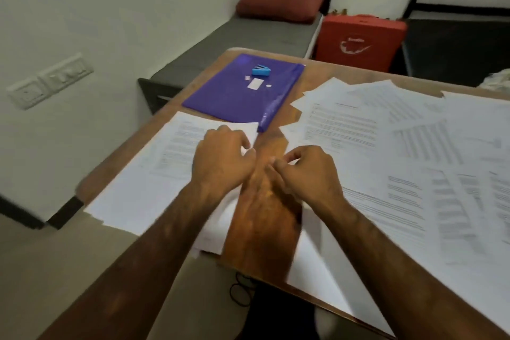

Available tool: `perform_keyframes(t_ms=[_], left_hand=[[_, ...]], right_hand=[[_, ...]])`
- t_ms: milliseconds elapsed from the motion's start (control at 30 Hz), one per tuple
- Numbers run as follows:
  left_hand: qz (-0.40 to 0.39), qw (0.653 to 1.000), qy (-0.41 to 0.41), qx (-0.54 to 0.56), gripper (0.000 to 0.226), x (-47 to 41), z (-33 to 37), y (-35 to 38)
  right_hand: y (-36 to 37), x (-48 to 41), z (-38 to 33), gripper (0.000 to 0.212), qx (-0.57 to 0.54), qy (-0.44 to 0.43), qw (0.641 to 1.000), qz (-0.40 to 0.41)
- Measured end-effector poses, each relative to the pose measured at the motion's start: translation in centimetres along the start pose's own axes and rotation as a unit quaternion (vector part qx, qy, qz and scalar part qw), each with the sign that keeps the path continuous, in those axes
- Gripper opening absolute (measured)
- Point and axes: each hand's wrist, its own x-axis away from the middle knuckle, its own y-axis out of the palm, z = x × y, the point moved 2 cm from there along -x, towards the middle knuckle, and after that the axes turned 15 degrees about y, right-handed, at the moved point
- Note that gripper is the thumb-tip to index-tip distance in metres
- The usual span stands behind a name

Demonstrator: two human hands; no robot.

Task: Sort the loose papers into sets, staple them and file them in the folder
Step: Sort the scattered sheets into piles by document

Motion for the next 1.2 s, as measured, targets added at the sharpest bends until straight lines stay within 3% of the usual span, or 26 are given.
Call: perform_keyframes(t_ms=[167, 300, 433, 567, 700, 833, 933, 1067, 1133, 1200], left_hand=[[-0.049, 0.985, 0.165, 0.024, 0.02, -0.7, 14.4, 5.4], [-0.091, 0.96, 0.246, 0.101, 0.026, -0.9, 23.8, 10.4], [-0.133, 0.937, 0.307, 0.099, 0.036, -1.0, 31.2, 14.8], [-0.139, 0.931, 0.331, 0.064, 0.044, -1.6, 34.6, 18.0], [-0.154, 0.93, 0.333, 0.002, 0.049, -2.2, 35.6, 19.2], [-0.133, 0.93, 0.341, -0.036, 0.044, -1.8, 35.7, 20.0], [-0.113, 0.934, 0.337, -0.043, 0.043, -0.8, 36.5, 20.0], [-0.067, 0.934, 0.337, 0.098, 0.04, 0.5, 37.0, 19.4], [-0.066, 0.921, 0.279, 0.264, 0.039, 0.6, 36.5, 18.6], [-0.069, 0.877, 0.181, 0.44, 0.041, -0.3, 35.5, 17.3]], right_hand=[[-9.3, -1.1, 7.5, 0.013, -0.016, 0.044, 0.998, 0.049], [-17.8, -1.9, 15.4, 0.012, -0.011, 0.1, 0.987, 0.123], [-24.4, -2.1, 22.1, 0.013, 0.007, 0.157, 0.971, 0.18], [-28.3, -2.5, 26.1, 0.013, 0.072, 0.189, 0.951, 0.236], [-28.6, -3.4, 28.6, 0.041, 0.133, 0.166, 0.942, 0.259], [-27.3, -3.4, 29.8, 0.04, 0.163, 0.125, 0.924, 0.322], [-27.3, -3.5, 29.8, 0.04, 0.158, 0.125, 0.923, 0.326], [-27.3, -3.4, 29.6, 0.045, 0.152, 0.137, 0.925, 0.319], [-27.5, -3.0, 28.8, 0.052, 0.142, 0.142, 0.923, 0.328], [-28.2, -2.5, 27.4, 0.061, 0.119, 0.131, 0.922, 0.344]])
